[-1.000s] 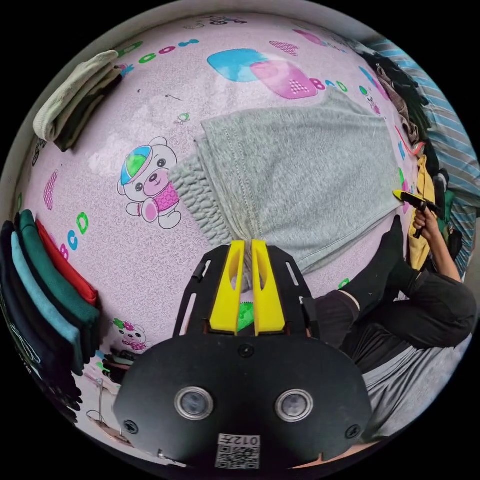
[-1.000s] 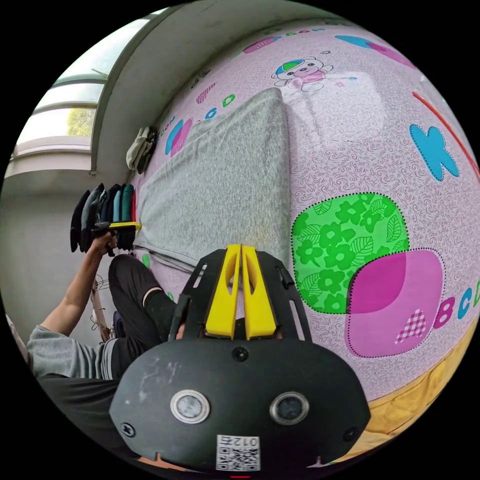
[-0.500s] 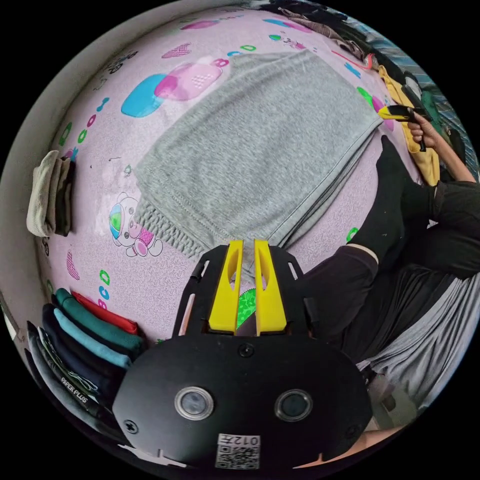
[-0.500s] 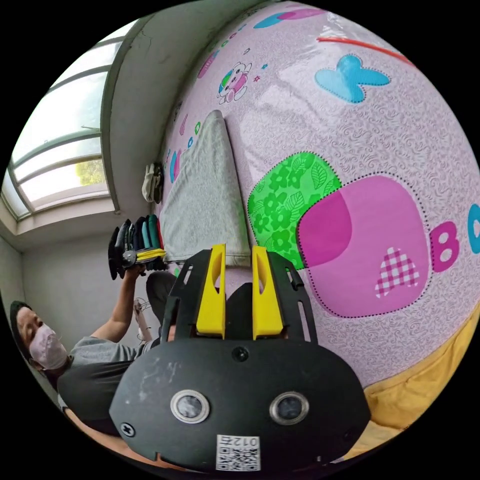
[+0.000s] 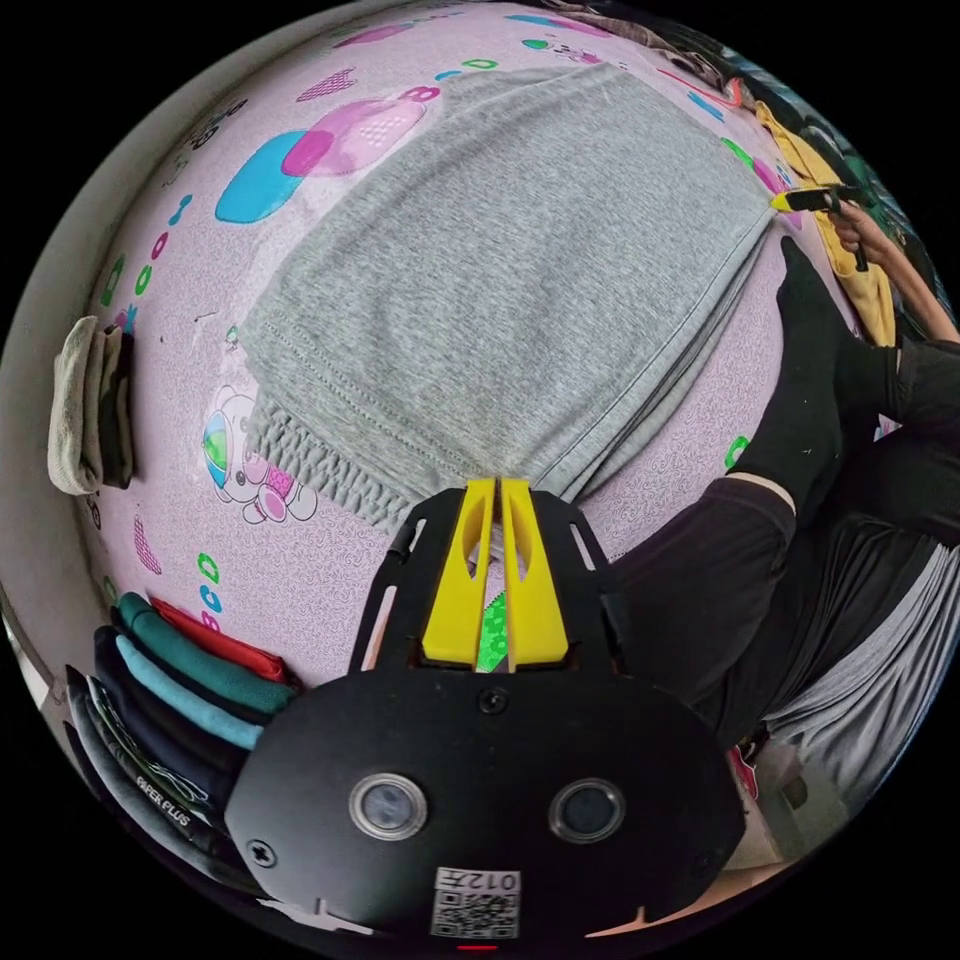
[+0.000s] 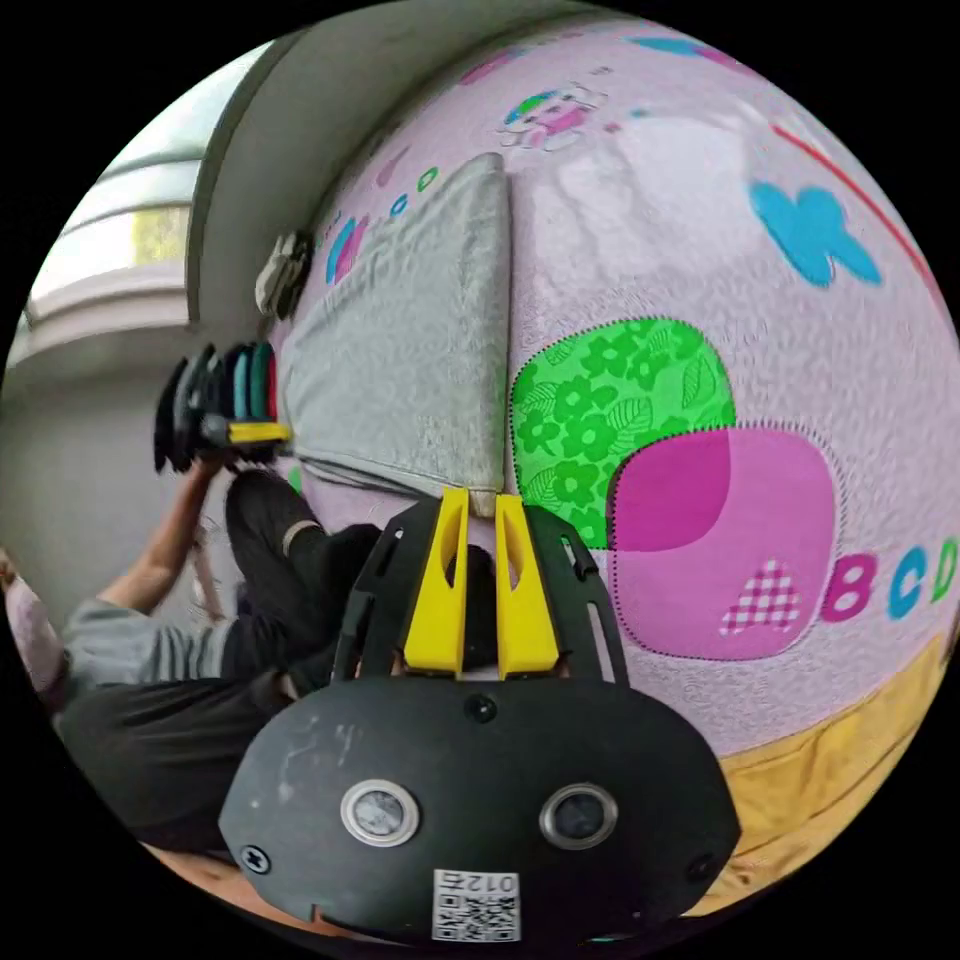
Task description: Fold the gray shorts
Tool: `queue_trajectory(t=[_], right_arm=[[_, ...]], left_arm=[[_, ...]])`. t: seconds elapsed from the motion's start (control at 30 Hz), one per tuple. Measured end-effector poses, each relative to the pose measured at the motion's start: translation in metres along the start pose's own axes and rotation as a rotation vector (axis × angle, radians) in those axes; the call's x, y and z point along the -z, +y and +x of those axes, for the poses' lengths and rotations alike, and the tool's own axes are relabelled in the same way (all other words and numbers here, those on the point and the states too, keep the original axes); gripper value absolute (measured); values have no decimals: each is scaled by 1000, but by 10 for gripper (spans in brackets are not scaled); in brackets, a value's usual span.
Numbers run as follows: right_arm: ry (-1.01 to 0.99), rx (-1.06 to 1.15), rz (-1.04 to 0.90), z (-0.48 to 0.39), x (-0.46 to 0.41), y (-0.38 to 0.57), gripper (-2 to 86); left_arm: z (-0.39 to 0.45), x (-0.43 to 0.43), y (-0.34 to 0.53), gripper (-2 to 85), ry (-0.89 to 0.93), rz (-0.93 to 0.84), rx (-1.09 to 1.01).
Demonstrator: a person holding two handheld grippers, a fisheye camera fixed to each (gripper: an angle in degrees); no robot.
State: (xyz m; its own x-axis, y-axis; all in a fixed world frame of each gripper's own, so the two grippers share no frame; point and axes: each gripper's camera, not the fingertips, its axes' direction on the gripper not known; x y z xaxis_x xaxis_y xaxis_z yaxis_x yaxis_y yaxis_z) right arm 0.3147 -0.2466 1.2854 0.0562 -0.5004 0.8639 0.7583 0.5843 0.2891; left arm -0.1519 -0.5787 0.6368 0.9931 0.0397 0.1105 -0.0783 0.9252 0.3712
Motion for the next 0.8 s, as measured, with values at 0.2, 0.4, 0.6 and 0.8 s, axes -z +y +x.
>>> queue_trajectory(t=[0.2, 0.4, 0.6, 0.8], right_arm=[[217, 155, -75, -38, -13, -2, 52], [-29, -22, 51, 3, 17, 4, 79], [-41, -49, -8, 4, 8, -20, 90], [31, 9, -40, -4, -12, -24, 16]], left_arm=[[14, 17, 0, -1, -19, -7, -18], [26, 35, 8, -1, -39, 21, -20], [34, 51, 8, -1, -48, 3, -31], [34, 66, 16, -1, -18, 19, -27]])
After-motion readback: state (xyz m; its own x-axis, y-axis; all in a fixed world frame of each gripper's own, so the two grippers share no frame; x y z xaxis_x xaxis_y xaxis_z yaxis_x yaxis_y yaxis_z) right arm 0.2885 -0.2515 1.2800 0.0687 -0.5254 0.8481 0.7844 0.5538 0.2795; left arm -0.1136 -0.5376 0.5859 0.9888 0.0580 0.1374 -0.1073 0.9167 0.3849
